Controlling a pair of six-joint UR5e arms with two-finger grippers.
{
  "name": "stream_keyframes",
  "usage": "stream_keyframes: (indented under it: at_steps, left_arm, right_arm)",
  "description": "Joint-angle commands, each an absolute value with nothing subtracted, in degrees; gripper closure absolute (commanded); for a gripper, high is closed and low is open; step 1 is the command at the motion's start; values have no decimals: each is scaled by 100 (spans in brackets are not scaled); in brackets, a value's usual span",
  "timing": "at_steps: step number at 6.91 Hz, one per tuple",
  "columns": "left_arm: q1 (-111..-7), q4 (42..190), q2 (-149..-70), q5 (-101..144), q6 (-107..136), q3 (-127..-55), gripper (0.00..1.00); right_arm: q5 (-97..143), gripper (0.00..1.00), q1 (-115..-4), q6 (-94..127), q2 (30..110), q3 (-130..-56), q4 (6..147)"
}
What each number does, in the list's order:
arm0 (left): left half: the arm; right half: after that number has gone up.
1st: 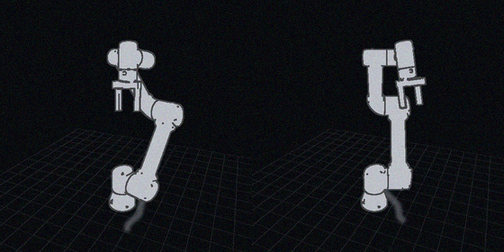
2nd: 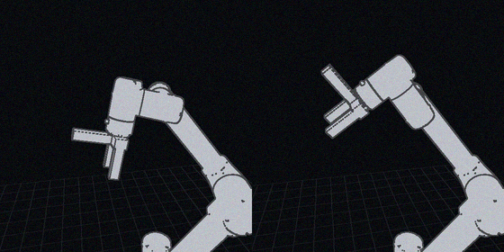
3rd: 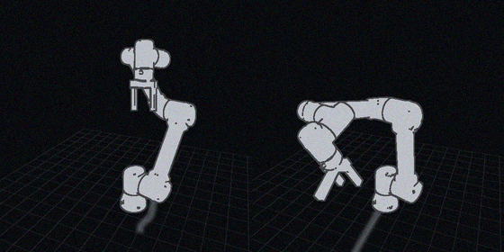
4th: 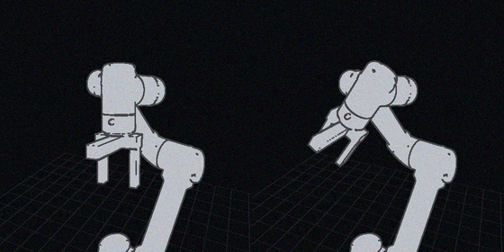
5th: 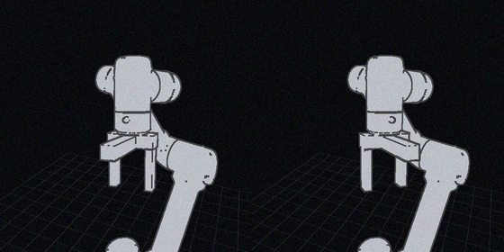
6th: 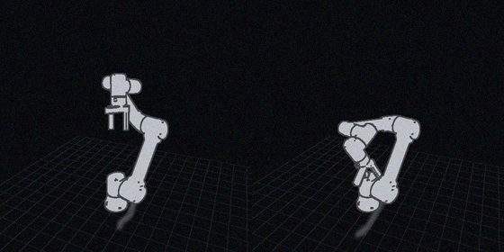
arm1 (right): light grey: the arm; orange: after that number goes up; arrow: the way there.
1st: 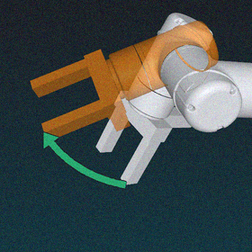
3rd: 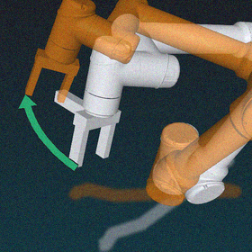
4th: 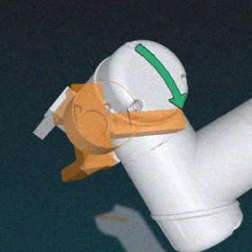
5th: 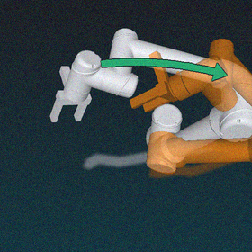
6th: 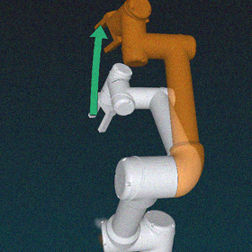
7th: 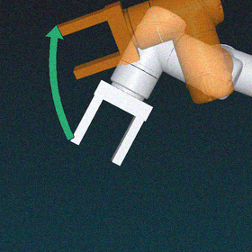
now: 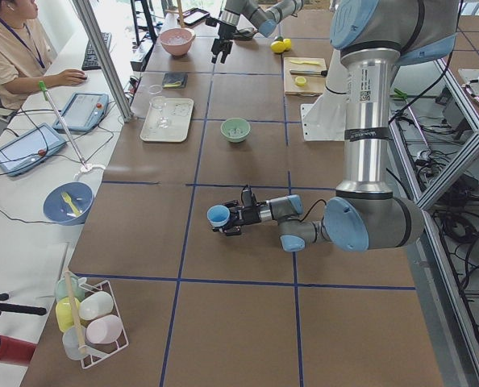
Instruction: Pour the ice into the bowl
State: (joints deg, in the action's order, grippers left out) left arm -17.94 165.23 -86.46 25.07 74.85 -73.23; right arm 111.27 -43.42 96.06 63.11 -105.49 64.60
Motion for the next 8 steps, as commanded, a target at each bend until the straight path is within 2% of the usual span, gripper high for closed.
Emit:
stream_keyframes:
  at_steps: [1, 3, 5, 8]
  left_arm:
    - [-1793, 16523, -8613, 2514, 7323, -7339, 0]
    - [-1811, 16594, -8509, 2583, 6856, -7540, 0]
    - [-1811, 16951, -7923, 3134, 6645, -7978, 0]
    - [-1732, 17417, -7429, 4539, 5719, -8207, 0]
  right_arm:
    - [11127, 0, -4342, 9606, 6302, -10556, 6460]
    - [11118, 0, -4342, 9606, 6293, -10547, 6451]
    - [11118, 0, -4342, 9615, 6293, -10547, 6451]
    - [11118, 0, -4342, 9633, 6284, -10573, 6451]
